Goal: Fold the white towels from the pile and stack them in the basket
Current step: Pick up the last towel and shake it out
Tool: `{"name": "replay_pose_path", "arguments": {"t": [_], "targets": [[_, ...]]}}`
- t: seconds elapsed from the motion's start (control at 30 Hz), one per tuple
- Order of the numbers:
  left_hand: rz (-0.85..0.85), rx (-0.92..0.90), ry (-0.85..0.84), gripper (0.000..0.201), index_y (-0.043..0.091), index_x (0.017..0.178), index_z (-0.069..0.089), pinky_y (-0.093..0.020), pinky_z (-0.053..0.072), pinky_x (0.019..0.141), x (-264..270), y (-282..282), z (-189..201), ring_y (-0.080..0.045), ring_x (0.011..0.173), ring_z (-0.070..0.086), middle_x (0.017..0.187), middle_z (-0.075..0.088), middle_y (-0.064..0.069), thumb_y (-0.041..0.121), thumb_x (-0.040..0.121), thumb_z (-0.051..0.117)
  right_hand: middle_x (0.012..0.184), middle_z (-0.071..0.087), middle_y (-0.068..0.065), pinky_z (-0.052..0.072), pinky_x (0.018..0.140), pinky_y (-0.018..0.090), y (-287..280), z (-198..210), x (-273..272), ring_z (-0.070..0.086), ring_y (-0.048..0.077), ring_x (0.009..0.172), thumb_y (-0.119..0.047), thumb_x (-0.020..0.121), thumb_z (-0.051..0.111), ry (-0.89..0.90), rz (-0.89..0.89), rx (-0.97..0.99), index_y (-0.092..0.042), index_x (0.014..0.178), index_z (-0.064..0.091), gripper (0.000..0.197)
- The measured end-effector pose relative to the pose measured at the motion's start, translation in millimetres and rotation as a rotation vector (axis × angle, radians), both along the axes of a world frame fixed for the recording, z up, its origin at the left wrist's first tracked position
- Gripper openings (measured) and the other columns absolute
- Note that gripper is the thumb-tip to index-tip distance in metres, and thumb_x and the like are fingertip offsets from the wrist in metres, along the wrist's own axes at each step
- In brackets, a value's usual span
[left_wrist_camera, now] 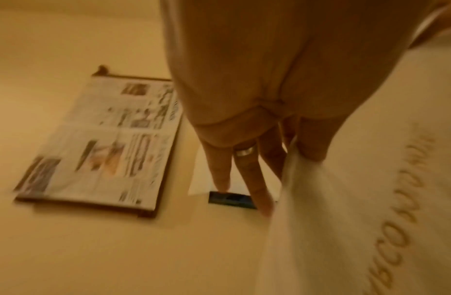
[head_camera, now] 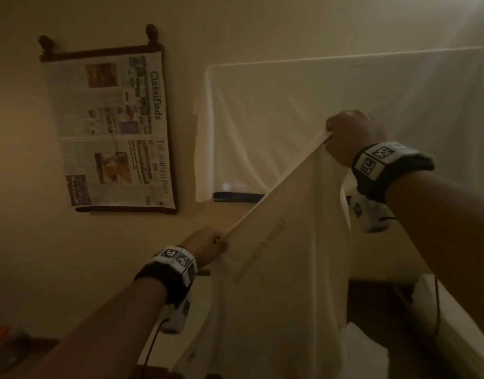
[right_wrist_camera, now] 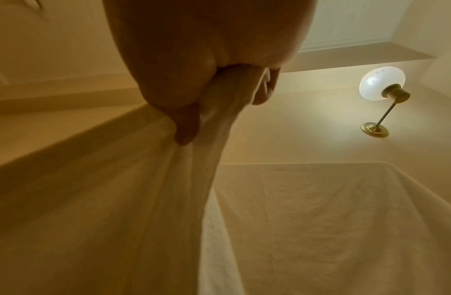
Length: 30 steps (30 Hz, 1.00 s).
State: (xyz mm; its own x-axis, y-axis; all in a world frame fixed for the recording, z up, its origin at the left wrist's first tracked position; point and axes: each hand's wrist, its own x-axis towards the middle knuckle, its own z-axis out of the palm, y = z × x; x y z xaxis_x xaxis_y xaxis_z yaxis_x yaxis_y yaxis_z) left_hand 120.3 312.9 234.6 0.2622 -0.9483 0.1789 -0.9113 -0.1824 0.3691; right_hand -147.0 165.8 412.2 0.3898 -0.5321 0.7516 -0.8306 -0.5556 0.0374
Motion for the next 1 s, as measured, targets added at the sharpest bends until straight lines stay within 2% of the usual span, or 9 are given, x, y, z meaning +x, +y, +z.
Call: {"name": "replay_pose_path", "arguments": {"t": [0.1,0.23,0.33,0.4,0.47,0.53,0.7,0.9,1.0], "targets": [[0.035,-0.219,0.214,0.046,0.014,0.066,0.052,-0.030,0.031,0.059,18,10,-13,-0.016,0.061,0.044,0.067,0.048,-0.003,0.044,0.100,0.047,0.098,0.064,0.013,0.053,0.075,0.040,2,-7,-2,0.061,0.036,0.088,-0.022,0.086,0.059,0.016,-0.043,0.038,-0.014,0.097,0.070,0.017],[0.062,-0.326,0.402,0.037,0.019,0.087,0.066,-0.034,0.044,0.075,26,9,8,-0.020,0.083,0.060,0.085,0.065,0.002,0.047,0.101,0.044,0.091,0.063,0.015,0.055,0.074,0.041,-3,-10,-1,0.061,0.037,0.082,-0.031,0.090,0.058,-0.035,-0.093,0.113,-0.013,0.092,0.070,0.022],[0.019,-0.351,0.508,0.035,0.015,0.090,0.072,-0.044,0.053,0.082,27,5,25,-0.028,0.088,0.068,0.091,0.072,-0.008,0.041,0.100,0.051,0.090,0.063,0.014,0.056,0.075,0.042,-9,-18,-1,0.061,0.036,0.080,-0.034,0.091,0.056,-0.020,-0.123,0.126,-0.012,0.090,0.069,0.025],[0.025,-0.371,0.566,0.038,0.014,0.087,0.072,-0.050,0.054,0.085,23,3,35,-0.035,0.090,0.068,0.092,0.072,-0.013,0.046,0.097,0.053,0.091,0.063,0.014,0.055,0.074,0.040,-15,-25,-1,0.061,0.036,0.081,-0.034,0.092,0.055,-0.004,-0.124,0.127,-0.012,0.092,0.069,0.026],[0.019,-0.405,0.627,0.037,0.013,0.080,0.070,-0.048,0.054,0.080,17,0,43,-0.036,0.084,0.067,0.086,0.070,-0.014,0.043,0.096,0.055,0.089,0.062,0.013,0.051,0.069,0.035,-20,-30,0,0.059,0.034,0.078,-0.033,0.093,0.053,-0.001,-0.129,0.135,-0.011,0.092,0.068,0.027],[0.005,-0.419,0.719,0.033,0.013,0.078,0.068,-0.041,0.051,0.072,11,-4,52,-0.030,0.077,0.064,0.080,0.068,-0.010,0.035,0.099,0.054,0.085,0.060,0.011,0.046,0.065,0.032,-24,-32,2,0.057,0.032,0.075,-0.032,0.093,0.051,0.009,-0.130,0.134,-0.011,0.091,0.067,0.026],[-0.078,-0.416,0.982,0.029,0.004,0.091,0.067,-0.039,0.053,0.069,-9,-13,74,-0.028,0.076,0.063,0.081,0.066,-0.012,0.026,0.101,0.052,0.081,0.054,0.008,0.043,0.065,0.032,-34,-38,6,0.055,0.031,0.075,-0.031,0.094,0.048,-0.010,-0.119,0.156,-0.012,0.090,0.064,0.025],[-0.170,-0.435,1.337,0.024,0.000,0.105,0.063,-0.038,0.060,0.061,-69,-48,99,-0.028,0.073,0.069,0.088,0.068,-0.018,0.016,0.101,0.046,0.097,0.064,0.014,0.046,0.070,0.033,-60,-62,12,0.061,0.034,0.090,-0.027,0.094,0.047,-0.090,0.003,0.306,-0.007,0.095,0.066,0.028],[-0.170,-0.493,1.479,0.017,0.000,0.103,0.057,-0.039,0.062,0.063,-105,-77,110,-0.030,0.076,0.070,0.091,0.068,-0.022,0.012,0.101,0.044,0.106,0.066,0.009,0.045,0.075,0.030,-77,-81,14,0.062,0.030,0.099,-0.027,0.088,0.057,-0.026,0.095,0.413,-0.016,0.101,0.069,0.021]]}}
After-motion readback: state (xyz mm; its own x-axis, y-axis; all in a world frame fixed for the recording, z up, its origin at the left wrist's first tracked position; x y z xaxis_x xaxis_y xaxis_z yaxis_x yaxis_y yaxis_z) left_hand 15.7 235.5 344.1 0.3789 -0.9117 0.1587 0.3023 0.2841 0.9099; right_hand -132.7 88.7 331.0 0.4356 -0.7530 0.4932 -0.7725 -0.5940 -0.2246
